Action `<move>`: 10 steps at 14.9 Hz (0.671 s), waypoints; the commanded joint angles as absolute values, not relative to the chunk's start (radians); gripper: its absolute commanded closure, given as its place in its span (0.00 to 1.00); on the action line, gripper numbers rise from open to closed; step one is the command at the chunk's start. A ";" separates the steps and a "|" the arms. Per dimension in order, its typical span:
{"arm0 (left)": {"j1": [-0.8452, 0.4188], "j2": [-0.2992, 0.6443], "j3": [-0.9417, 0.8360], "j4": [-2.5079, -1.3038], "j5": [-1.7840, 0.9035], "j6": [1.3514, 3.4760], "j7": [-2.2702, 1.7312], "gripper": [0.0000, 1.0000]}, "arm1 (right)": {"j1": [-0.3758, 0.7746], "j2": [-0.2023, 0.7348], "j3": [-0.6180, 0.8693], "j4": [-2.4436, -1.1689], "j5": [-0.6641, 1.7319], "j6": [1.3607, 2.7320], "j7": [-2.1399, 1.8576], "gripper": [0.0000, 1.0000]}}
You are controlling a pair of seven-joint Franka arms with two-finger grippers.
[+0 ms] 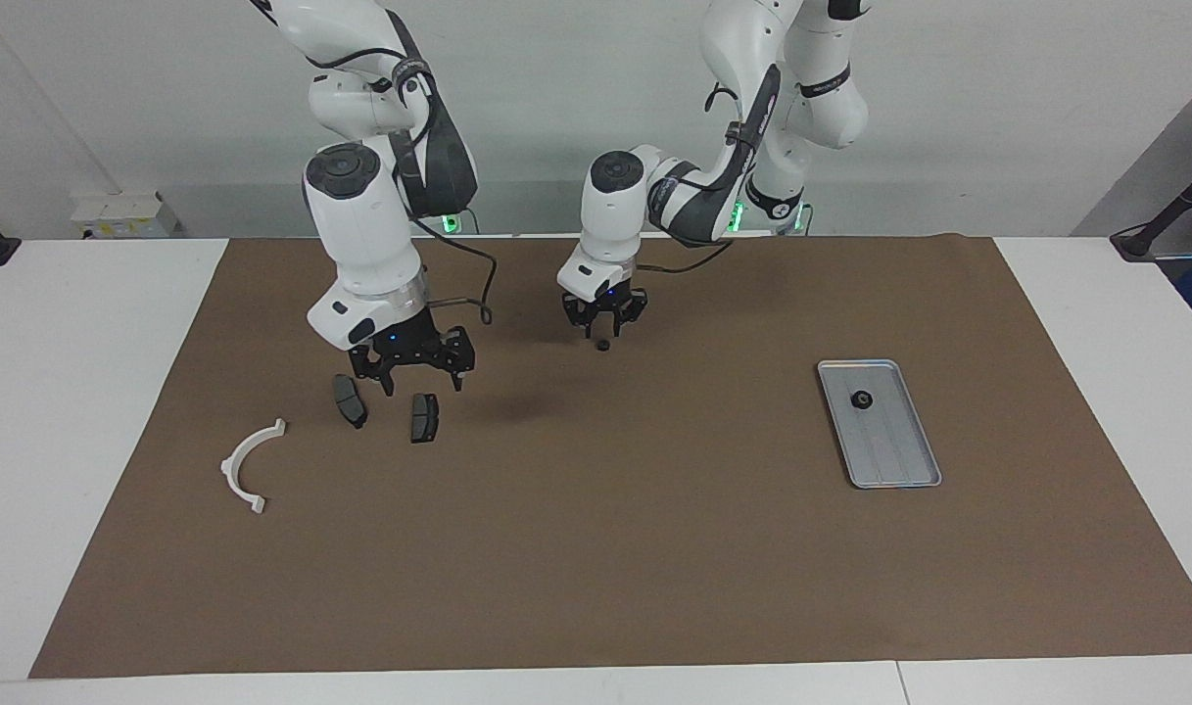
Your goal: Pick bearing gear from pile to tray
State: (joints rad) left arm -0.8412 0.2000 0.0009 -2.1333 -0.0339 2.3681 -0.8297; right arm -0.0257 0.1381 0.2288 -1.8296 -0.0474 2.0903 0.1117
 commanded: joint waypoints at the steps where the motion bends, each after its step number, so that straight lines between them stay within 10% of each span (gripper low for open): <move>1: -0.862 0.183 0.018 -2.171 -0.051 2.401 -0.836 0.45 | -0.075 0.089 0.238 -1.830 -0.021 2.024 0.029 0.00; 10: -0.874 0.193 0.018 -2.187 -0.051 2.454 -0.842 0.45 | -0.092 -0.077 0.233 -1.779 -0.021 1.695 0.018 0.00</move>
State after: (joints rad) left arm -0.8445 0.2000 0.0011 -2.1675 -0.0340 2.4266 -0.8303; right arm -0.0808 -0.0395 0.2289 -1.7710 -0.0468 1.7418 0.0421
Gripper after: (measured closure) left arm 0.423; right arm 0.000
